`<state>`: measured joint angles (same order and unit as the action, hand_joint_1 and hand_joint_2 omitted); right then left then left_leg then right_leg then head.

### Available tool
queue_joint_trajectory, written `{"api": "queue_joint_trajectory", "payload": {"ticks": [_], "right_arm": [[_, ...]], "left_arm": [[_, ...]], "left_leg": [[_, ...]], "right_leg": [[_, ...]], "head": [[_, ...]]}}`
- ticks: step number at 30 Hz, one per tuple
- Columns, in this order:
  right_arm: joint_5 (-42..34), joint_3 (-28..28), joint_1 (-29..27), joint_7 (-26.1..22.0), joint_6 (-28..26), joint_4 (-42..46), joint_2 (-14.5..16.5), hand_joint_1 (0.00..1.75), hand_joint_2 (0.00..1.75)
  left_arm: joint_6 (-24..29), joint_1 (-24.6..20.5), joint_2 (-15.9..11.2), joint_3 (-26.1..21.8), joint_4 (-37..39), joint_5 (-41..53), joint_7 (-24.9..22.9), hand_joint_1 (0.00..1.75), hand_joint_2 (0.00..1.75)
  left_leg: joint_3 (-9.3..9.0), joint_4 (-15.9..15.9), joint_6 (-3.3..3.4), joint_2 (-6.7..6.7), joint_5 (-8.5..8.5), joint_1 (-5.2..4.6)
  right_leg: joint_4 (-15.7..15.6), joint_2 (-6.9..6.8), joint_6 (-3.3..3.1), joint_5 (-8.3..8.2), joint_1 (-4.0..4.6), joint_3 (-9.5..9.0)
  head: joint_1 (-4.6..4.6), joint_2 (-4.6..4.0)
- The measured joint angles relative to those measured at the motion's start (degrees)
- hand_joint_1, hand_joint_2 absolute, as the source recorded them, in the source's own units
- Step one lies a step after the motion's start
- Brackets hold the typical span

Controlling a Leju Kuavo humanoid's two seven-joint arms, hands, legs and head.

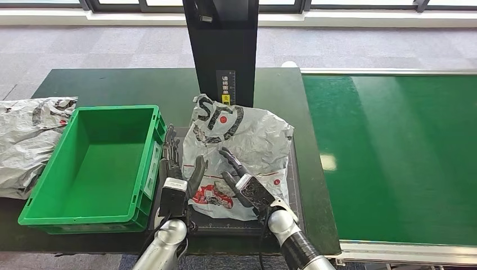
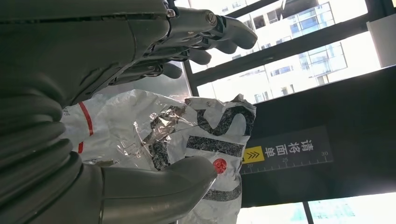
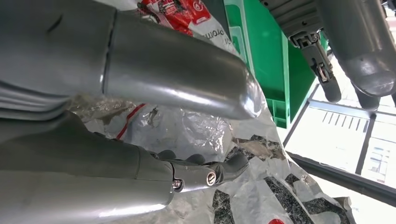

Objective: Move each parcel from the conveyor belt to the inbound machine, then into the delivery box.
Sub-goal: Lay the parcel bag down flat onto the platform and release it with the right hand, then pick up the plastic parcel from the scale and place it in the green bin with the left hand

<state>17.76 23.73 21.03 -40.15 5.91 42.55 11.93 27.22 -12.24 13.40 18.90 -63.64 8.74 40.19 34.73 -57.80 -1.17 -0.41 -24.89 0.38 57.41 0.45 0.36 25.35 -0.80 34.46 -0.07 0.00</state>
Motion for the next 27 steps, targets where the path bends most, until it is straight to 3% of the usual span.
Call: {"api": "queue_joint_trajectory", "payload": {"ticks": [2,4,6,9,17,22,27], "right_arm": [[1.3,0.3,-0.9,0.0,-7.8,2.0,-0.3,0.0,0.87],[3.9,0.9,-2.3,0.0,-22.8,6.8,-0.8,0.0,1.75],[9.8,1.3,-3.9,0.0,-37.1,12.9,-1.3,0.0,1.75],[19.5,0.4,-6.3,0.0,-45.1,21.5,-1.5,0.0,1.75],[34.9,-7.3,-12.9,0.1,-46.0,42.0,1.2,0.0,1.75],[36.3,-11.7,-14.5,0.2,-46.0,48.9,1.6,0.0,1.75],[36.7,-14.0,-15.0,0.2,-46.0,50.1,1.6,0.0,1.75]], "left_arm": [[0.4,0.0,0.0,0.0,0.1,0.1,0.0,0.0,1.75],[1.4,0.0,0.0,0.1,0.3,0.7,0.0,0.0,1.75],[3.0,-0.1,0.0,0.3,0.7,1.7,0.0,0.0,1.75],[4.7,-0.4,0.0,0.9,1.5,2.8,0.0,0.0,1.75],[7.9,-2.2,0.6,1.8,6.0,7.5,0.0,0.0,1.75],[8.2,-3.2,1.5,2.1,8.8,9.9,0.0,0.0,1.75],[8.4,-6.4,3.2,2.1,16.1,21.4,-3.6,0.0,1.75]], "left_leg": [[0.01,0.0,0.0,-0.03,0.0,0.0],[0.02,0.0,0.0,-0.06,0.0,0.0],[0.02,0.0,0.0,-0.04,-0.01,0.0],[0.0,0.0,-0.03,0.01,-0.06,0.0],[0.0,0.0,-0.03,-0.06,-0.07,0.0],[-0.01,0.0,0.0,-0.04,-0.09,-0.04],[-0.02,0.0,0.04,-0.04,-0.07,-0.05]], "right_leg": [[0.0,-0.02,0.0,0.0,0.0,0.0],[0.0,-0.03,0.0,0.0,0.0,0.01],[0.0,0.0,0.0,0.0,-0.01,0.02],[0.0,0.08,0.0,0.01,0.0,0.04],[0.0,-0.04,0.02,0.07,0.0,0.0],[0.0,-0.03,0.03,0.06,-0.04,-0.02],[0.0,-0.05,0.04,0.05,-0.04,-0.05]], "head": [[0.0,0.0],[0.0,0.0],[0.01,0.0],[0.01,0.0],[0.0,0.0],[0.01,0.0],[0.01,0.0]]}}
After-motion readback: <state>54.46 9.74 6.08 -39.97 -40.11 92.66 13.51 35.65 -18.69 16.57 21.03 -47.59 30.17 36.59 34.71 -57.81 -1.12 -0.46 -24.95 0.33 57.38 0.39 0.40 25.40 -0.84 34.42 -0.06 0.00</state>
